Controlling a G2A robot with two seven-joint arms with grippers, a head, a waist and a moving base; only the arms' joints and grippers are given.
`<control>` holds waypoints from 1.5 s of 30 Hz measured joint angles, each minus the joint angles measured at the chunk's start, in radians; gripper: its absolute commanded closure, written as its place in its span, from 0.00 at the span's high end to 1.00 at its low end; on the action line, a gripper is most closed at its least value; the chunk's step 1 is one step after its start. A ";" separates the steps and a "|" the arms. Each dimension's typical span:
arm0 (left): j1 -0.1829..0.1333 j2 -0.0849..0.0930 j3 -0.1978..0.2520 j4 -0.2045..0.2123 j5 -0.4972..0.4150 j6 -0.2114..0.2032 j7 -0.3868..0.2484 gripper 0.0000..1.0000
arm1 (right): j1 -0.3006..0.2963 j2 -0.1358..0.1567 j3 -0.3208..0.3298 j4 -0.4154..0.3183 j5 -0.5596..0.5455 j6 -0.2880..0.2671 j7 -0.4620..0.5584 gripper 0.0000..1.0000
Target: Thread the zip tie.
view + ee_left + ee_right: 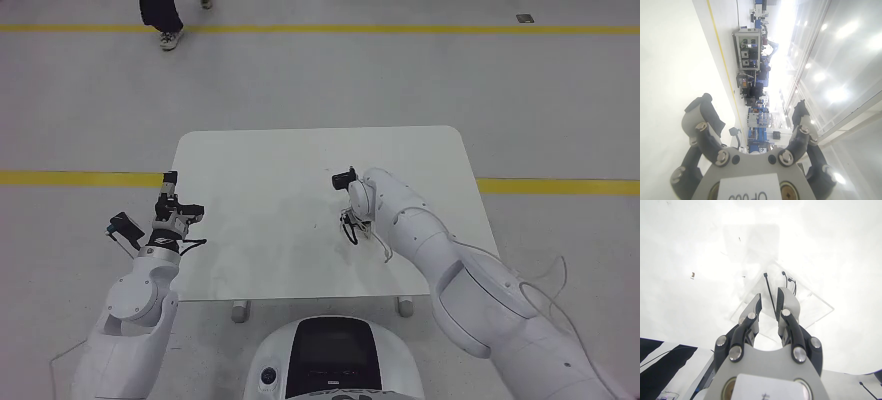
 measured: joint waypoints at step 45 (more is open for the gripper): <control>0.000 0.000 0.000 0.000 0.000 0.000 0.000 1.00 | 0.051 -0.044 0.036 0.096 -0.038 -0.077 0.013 0.00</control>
